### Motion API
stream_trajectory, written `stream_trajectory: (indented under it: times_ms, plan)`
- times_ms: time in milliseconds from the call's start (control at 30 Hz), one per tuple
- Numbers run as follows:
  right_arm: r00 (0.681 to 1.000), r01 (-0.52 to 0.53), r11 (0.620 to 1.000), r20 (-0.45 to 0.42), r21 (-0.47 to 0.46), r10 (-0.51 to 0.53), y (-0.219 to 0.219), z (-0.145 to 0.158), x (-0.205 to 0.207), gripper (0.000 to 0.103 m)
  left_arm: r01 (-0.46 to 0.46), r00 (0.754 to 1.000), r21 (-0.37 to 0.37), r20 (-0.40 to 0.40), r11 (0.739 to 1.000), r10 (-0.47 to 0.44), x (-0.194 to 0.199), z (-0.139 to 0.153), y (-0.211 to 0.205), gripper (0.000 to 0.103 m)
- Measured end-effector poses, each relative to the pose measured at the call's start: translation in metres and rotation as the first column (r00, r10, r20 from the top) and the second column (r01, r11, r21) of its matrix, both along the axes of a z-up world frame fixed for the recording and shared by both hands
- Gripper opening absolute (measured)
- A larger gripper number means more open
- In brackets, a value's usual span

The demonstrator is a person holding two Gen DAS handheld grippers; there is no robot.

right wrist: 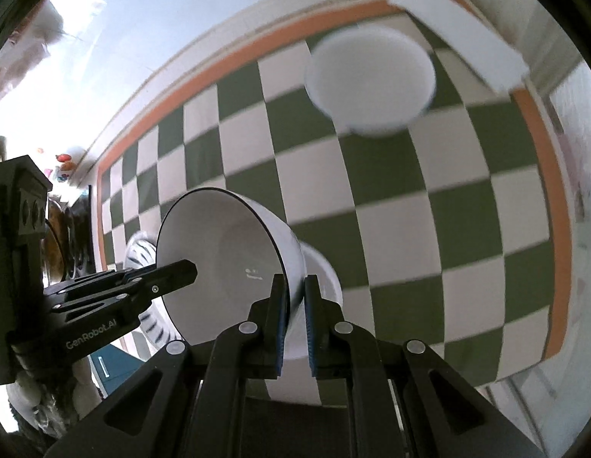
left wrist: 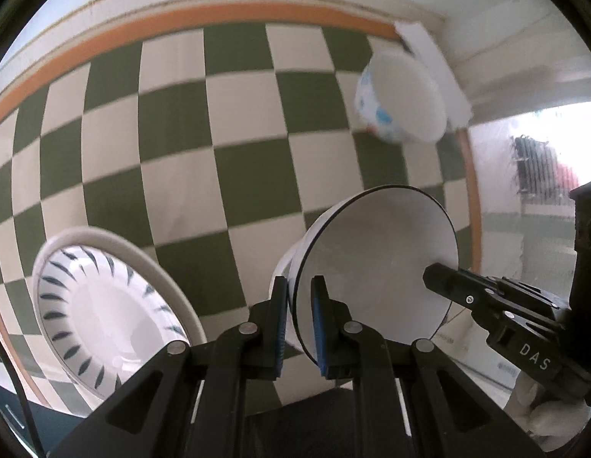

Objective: Organize plates and bowls

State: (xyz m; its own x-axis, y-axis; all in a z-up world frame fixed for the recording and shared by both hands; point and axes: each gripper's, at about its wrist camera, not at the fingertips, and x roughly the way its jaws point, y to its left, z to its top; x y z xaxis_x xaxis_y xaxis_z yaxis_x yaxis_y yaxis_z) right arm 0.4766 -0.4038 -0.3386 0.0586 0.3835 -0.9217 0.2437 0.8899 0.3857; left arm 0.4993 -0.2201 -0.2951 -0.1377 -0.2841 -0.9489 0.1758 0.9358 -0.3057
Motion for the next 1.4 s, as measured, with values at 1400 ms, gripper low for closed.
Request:
stream_trajectory:
  times_ms: [1400]
  plan:
    - [0.986, 0.166, 0.983, 0.013, 0.076, -0.167, -0.105, -0.023, 0.074, 0.043, -0.03, 0.997, 0.002, 0.067, 1.0, 0.03, 0.112, 0.004, -0.07, 0.027]
